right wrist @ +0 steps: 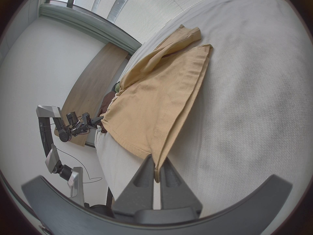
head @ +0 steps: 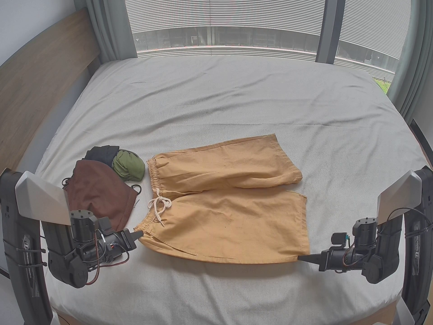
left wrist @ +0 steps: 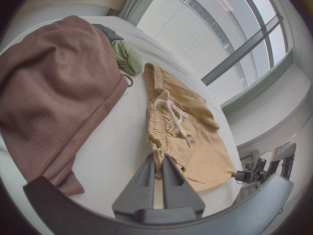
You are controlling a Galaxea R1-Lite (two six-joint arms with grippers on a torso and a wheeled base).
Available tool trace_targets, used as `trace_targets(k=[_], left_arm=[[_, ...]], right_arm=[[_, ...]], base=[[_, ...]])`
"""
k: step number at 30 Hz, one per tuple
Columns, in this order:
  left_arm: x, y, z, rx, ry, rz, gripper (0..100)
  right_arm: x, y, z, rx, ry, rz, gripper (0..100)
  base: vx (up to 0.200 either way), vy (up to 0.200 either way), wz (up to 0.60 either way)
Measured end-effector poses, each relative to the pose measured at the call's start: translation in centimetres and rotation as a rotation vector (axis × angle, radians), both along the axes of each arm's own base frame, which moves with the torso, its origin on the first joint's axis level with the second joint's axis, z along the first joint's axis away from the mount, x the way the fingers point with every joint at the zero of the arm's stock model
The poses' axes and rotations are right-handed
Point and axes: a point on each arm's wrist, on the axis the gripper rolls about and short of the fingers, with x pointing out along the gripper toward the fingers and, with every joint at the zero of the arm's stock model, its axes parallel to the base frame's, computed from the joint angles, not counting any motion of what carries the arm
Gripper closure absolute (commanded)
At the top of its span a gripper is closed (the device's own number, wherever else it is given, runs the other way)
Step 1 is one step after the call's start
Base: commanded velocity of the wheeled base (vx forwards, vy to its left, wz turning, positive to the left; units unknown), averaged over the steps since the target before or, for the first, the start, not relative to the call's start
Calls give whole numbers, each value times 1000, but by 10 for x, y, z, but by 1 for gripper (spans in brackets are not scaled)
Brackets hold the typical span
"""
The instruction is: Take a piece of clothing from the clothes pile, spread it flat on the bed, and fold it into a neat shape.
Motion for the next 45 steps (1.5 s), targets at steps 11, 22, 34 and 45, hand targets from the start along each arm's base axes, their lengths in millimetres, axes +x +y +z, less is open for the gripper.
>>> trace_targets(k=[11,22,34,45], left_arm=[[-14,1,-7,28,57,-15,100],[-17,0,-24,86,88,-56,100],[-20,0,-28,87,108,-60,100],[-19,-1,-28,86,107,-60,100]], right_arm=[[-10,-6,-2,-23,20,0,100],[-16,-9,-2,-30,34,-6,100],[-17,-12,-2,-38,30,-10,100],[-19,-12,-2,-39,38,-10,100]], base=[[0,0,0],[0,0,0],[0,0,0],[0,0,0]])
